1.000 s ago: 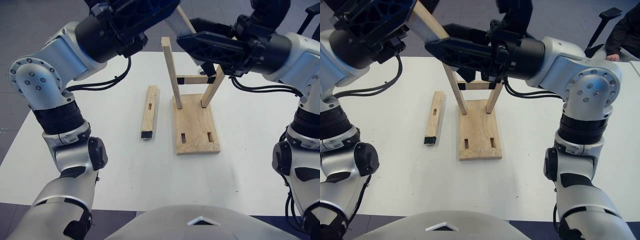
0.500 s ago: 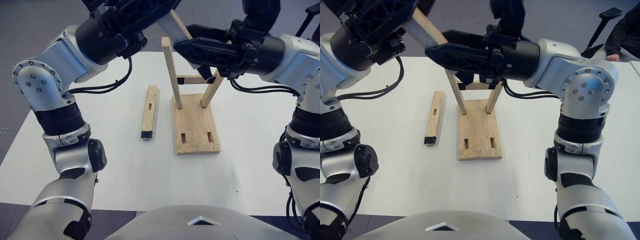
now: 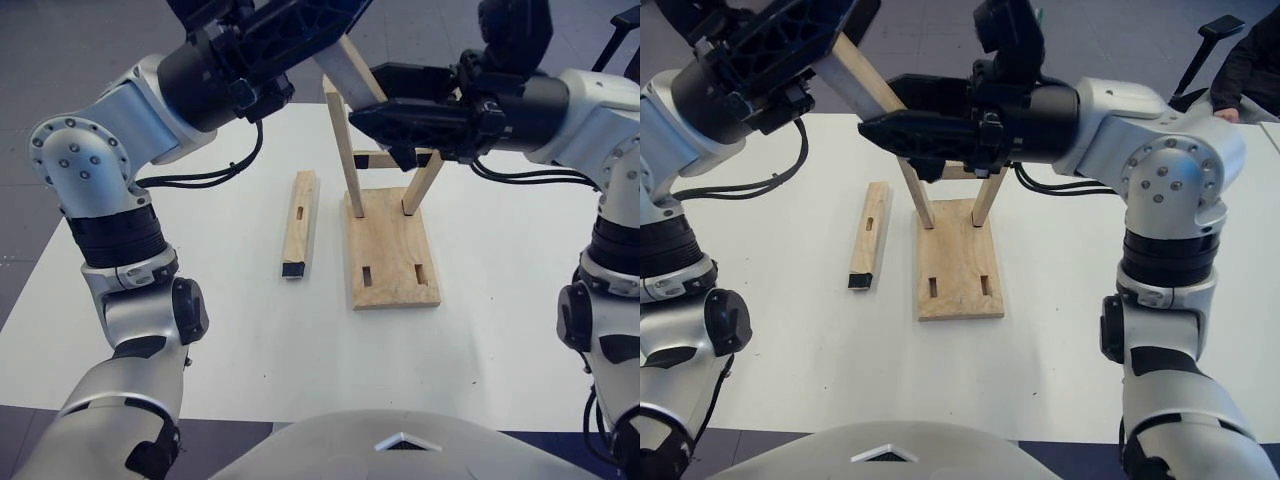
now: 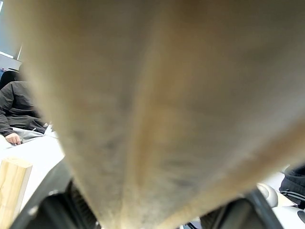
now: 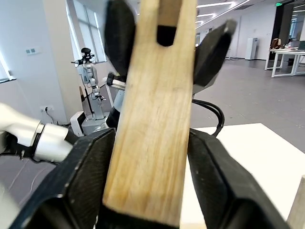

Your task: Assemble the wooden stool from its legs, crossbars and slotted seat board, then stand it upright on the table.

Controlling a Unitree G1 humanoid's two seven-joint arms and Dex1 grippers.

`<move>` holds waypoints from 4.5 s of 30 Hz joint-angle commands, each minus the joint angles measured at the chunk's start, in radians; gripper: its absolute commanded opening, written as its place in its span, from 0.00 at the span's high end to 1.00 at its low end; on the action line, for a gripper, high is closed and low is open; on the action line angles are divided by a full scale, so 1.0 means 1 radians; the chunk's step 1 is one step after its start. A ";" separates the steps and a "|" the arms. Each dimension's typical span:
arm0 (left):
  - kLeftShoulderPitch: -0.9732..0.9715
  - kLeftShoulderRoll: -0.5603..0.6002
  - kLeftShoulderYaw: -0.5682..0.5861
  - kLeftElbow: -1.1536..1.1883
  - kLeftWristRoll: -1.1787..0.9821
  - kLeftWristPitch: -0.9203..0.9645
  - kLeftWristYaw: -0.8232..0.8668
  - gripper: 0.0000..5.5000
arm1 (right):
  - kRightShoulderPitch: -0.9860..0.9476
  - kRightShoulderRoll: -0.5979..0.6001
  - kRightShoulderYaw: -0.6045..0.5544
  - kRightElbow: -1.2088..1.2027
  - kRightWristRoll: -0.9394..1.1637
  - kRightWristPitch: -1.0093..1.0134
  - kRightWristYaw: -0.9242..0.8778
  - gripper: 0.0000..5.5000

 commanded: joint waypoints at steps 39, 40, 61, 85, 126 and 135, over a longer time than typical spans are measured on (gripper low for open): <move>0.778 -0.066 -0.458 -0.071 0.967 -1.185 -0.457 0.63 | 0.350 -0.433 0.242 0.108 -0.571 -0.334 0.495 0.00; 0.777 -0.068 -0.460 -0.071 0.969 -1.189 -0.455 0.63 | 0.345 -0.432 0.246 0.110 -0.574 -0.335 0.500 0.00; 0.777 -0.046 -0.449 -0.010 0.968 -1.228 -0.474 0.63 | 0.289 -0.397 0.296 0.130 -0.616 -0.354 0.566 0.00; 0.636 -0.081 -0.462 0.066 0.970 -1.209 -0.506 0.63 | 0.375 -0.329 0.417 0.355 -1.008 -0.520 0.290 0.00; 0.666 -0.025 -0.499 0.113 0.988 -1.190 -0.616 0.63 | 0.388 -0.233 0.373 0.294 -1.001 -0.485 0.209 0.00; 0.556 -0.015 -0.500 0.262 1.085 -1.232 -0.557 0.63 | 0.396 -0.219 0.356 0.267 -0.995 -0.466 0.188 0.00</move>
